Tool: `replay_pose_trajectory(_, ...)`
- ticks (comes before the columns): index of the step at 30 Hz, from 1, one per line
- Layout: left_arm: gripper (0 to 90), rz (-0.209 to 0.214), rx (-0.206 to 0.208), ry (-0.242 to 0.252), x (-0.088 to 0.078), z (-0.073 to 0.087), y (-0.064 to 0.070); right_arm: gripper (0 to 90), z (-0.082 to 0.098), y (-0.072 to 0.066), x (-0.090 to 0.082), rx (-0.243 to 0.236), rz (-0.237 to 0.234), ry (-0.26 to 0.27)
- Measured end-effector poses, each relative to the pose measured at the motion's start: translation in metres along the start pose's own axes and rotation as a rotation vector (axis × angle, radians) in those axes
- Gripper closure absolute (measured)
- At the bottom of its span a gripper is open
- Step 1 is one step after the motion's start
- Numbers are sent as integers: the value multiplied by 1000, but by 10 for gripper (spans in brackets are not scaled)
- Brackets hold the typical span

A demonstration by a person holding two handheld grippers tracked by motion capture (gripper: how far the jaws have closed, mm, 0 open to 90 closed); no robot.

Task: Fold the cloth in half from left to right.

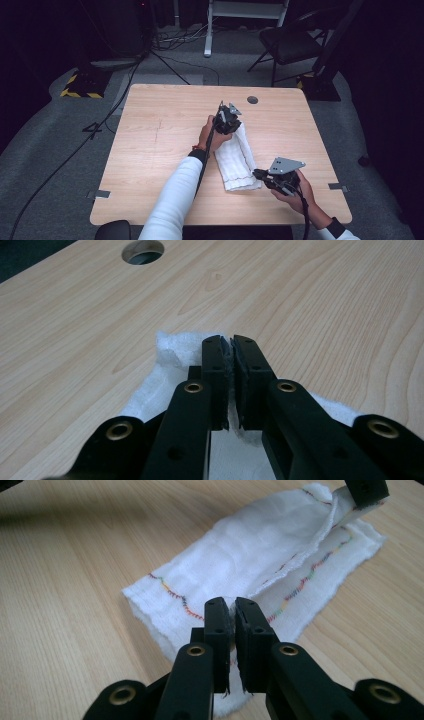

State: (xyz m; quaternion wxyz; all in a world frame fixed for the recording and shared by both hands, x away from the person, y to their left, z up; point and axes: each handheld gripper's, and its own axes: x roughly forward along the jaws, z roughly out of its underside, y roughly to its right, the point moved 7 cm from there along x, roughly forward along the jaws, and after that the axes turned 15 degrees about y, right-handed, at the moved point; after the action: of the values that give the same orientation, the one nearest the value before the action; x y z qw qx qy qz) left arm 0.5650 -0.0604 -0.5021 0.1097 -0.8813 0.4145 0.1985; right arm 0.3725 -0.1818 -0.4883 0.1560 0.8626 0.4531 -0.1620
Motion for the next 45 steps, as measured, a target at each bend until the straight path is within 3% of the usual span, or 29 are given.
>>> replay_pose_trajectory(4, 756, -4, -7, 0, 7, 0, 4, 858, 10, 3, -6, 13, 15, -20)
replay_pose_trajectory(7, 632, -2, -11, -6, 4, 1, 7, 845, 17, 4, -9, 13, 14, -35)
replay_pose_trajectory(9, 487, -18, -13, -7, -2, 0, 8, 828, 21, 5, -11, 12, 23, -44)
replay_pose_trajectory(12, 330, -18, 21, -29, -16, 2, 10, 782, 22, 8, -13, 16, 39, -46)
replay_pose_trajectory(17, 197, 23, 84, -79, -47, 13, 20, 686, 21, 15, -12, 23, 66, -44)
replay_pose_trajectory(20, 185, 63, 110, -82, -66, 21, 31, 632, 22, 21, -10, 18, 84, -56)
replay_pose_trajectory(23, 192, 85, 145, -96, -80, 33, 45, 600, 24, 27, -7, 39, 71, -56)
replay_pose_trajectory(27, 192, 154, 174, -114, -93, 50, 66, 560, 30, 34, 1, 10, 48, -93)
replay_pose_trajectory(31, 207, 171, 224, -122, -101, 64, 79, 502, 38, 42, 8, 29, 20, -129)
replay_pose_trajectory(35, 236, 221, 203, -125, -103, 74, 85, 469, 46, 41, 13, 31, -3, -158)
replay_pose_trajectory(38, 264, 247, 220, -153, -102, 85, 88, 466, 49, 39, 14, 30, -19, -170)
replay_pose_trajectory(45, 272, 256, 195, -152, -105, 93, 87, 477, 52, 27, 12, 15, -32, -187)
